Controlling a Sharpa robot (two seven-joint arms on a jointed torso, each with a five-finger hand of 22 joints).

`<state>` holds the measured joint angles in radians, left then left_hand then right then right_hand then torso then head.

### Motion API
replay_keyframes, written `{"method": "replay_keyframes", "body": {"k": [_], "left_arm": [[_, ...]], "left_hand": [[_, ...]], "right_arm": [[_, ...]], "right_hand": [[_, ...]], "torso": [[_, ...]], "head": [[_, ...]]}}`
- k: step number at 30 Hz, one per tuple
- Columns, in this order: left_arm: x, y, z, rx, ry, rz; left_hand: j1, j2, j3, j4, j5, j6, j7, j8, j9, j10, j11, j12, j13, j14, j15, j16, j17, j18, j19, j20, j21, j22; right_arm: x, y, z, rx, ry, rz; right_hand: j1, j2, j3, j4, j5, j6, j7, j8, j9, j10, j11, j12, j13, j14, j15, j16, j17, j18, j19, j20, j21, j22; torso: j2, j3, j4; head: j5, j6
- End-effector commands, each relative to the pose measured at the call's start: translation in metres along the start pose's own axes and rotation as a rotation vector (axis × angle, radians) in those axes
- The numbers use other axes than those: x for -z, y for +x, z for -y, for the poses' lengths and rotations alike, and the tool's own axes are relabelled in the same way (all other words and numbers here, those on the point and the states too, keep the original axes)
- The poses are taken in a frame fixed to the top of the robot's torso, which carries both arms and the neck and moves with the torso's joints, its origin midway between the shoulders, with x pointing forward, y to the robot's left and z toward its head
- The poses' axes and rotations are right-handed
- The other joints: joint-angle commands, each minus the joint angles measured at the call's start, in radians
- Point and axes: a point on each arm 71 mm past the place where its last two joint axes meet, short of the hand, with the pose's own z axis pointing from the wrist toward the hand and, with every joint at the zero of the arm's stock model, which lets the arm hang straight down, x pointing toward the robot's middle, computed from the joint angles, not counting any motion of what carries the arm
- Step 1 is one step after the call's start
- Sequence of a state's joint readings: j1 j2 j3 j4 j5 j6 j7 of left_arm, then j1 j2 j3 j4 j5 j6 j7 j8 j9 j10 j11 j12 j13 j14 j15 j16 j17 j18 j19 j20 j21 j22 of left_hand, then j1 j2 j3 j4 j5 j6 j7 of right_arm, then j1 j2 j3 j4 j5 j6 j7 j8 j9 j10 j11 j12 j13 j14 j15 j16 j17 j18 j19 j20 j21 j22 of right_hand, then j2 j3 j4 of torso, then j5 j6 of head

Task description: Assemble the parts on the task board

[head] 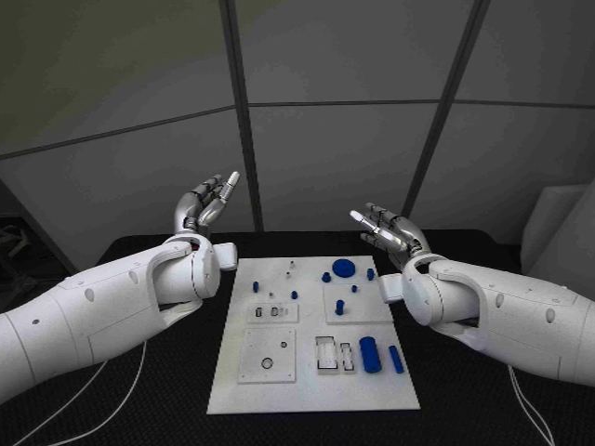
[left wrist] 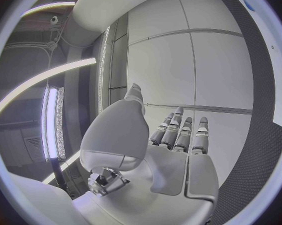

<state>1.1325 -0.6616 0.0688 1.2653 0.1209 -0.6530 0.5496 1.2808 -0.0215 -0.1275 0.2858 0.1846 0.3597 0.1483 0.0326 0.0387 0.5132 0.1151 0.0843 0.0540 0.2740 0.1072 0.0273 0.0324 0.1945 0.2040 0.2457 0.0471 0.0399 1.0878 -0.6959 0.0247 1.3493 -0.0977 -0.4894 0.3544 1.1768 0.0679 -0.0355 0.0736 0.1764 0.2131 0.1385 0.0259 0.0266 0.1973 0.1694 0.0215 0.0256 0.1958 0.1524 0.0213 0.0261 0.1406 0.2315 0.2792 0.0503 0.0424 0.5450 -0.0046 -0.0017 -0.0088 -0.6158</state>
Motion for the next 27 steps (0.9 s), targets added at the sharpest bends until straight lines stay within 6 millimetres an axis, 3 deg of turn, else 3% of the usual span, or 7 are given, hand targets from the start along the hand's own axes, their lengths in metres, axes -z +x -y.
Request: {"method": "replay_keyframes", "body": {"k": [1,7,8,11,19,22,27], "left_arm": [[-0.003,0.002,0.004,0.066,0.029,-0.03],[-0.003,0.002,0.004,0.066,0.029,-0.03],[-0.004,-0.003,0.003,0.068,0.019,-0.032],[-0.003,-0.005,0.003,0.069,0.015,-0.036],[0.001,-0.008,0.005,0.081,0.004,-0.061],[0.004,-0.008,0.006,0.095,-0.004,-0.087],[0.011,-0.007,0.01,0.122,-0.007,-0.136]], "left_hand": [[0.012,-0.001,0.001,0.005,0.003,0.006,0.003,0.005,0.001,0.008,0.001,0.003,0.001,0.005,0.001,0.005,0.001,-0.012,-0.001,0.009,0.004,0.001],[0.01,-0.001,0.005,0.004,0.004,0.008,0.009,0.006,0.001,0.009,0.006,0.006,0.001,0.008,0.005,0.006,0.001,-0.012,0.002,0.008,0.006,0.002],[0.01,-0.001,0.005,0.004,0.004,0.009,0.01,0.006,0.002,0.009,0.007,0.006,0.002,0.009,0.006,0.006,0.001,-0.012,0.002,0.008,0.007,0.003],[0.01,-0.001,0.008,0.003,0.004,0.012,0.014,0.007,0.002,0.014,0.011,0.01,0.002,0.012,0.009,0.006,0.002,-0.012,0.004,0.007,0.009,0.003],[0.02,0.005,0.018,-0.001,0.015,0.03,0.029,0.01,0.004,0.033,0.025,0.023,0.004,0.027,0.021,0.008,0.003,-0.012,0.013,0.009,0.017,0.007],[0.026,0.016,0.02,-0.003,0.017,0.058,0.047,0.013,0.007,0.055,0.044,0.036,0.005,0.057,0.038,0.011,0.006,-0.012,0.042,0.015,0.034,0.015],[0.048,0.036,0.016,-0.022,0.015,0.111,0.059,0.02,0.013,0.118,0.058,0.064,0.009,0.134,0.052,0.018,0.011,-0.012,0.107,0.027,0.071,0.031]], "right_arm": [[-0.004,0.01,0.001,0.024,0.047,-0.177],[-0.008,0.009,0.001,0.033,0.059,-0.205],[-0.009,-0.014,-0.004,0.209,-0.034,-0.116],[-0.01,-0.02,-0.005,0.265,-0.062,-0.089],[-0.012,-0.027,-0.007,0.368,-0.101,-0.075],[-0.013,-0.027,-0.01,0.431,-0.121,-0.087],[-0.017,-0.029,-0.019,0.558,-0.156,-0.113]], "right_hand": [[0.077,0.007,0.015,-0.023,0.01,0.067,0.088,0.01,0.007,0.095,0.023,0.014,0.009,0.118,0.021,0.021,0.011,0.038,0.061,0.009,0.035,0.017],[0.145,0.002,0.025,-0.094,0.016,0.218,0.102,0.033,0.02,0.266,0.039,0.03,0.021,0.286,0.032,0.04,0.022,0.036,0.147,0.01,0.084,0.037],[0.158,0.003,0.028,-0.112,0.019,0.263,0.105,0.04,0.023,0.319,0.041,0.035,0.024,0.335,0.035,0.045,0.025,0.034,0.182,0.01,0.102,0.045],[0.178,0.005,0.03,-0.147,0.025,0.366,0.107,0.054,0.03,0.432,0.046,0.042,0.029,0.445,0.038,0.055,0.03,0.032,0.264,0.011,0.143,0.06],[0.2,0.014,0.035,-0.203,0.031,0.538,0.11,0.072,0.038,0.641,0.049,0.051,0.039,0.65,0.039,0.073,0.041,0.033,0.427,0.01,0.225,0.087],[0.213,0.018,0.041,-0.227,0.03,0.652,0.1,0.091,0.046,0.728,0.032,0.065,0.043,0.747,0.021,0.104,0.05,0.044,0.517,0.0,0.275,0.103],[0.215,0.022,0.05,-0.267,0.031,0.715,0.073,0.088,0.042,0.817,0.002,0.062,0.04,0.861,-0.019,0.122,0.06,0.041,0.61,-0.038,0.329,0.118]], "torso": [[0.0,-0.0002,-0.0001],[0.0,-0.0002,-0.0001],[0.004,-0.0007,0.0019],[0.005,0.0,0.0016],[0.013,0.0009,0.0012],[0.02,0.0005,0.0028],[0.045,0.0016,0.0116]], "head": [[0.0,0.0],[0.0,0.0],[-0.011,-0.026],[-0.01,-0.029],[-0.007,-0.035],[-0.009,-0.037],[-0.013,-0.036]]}}
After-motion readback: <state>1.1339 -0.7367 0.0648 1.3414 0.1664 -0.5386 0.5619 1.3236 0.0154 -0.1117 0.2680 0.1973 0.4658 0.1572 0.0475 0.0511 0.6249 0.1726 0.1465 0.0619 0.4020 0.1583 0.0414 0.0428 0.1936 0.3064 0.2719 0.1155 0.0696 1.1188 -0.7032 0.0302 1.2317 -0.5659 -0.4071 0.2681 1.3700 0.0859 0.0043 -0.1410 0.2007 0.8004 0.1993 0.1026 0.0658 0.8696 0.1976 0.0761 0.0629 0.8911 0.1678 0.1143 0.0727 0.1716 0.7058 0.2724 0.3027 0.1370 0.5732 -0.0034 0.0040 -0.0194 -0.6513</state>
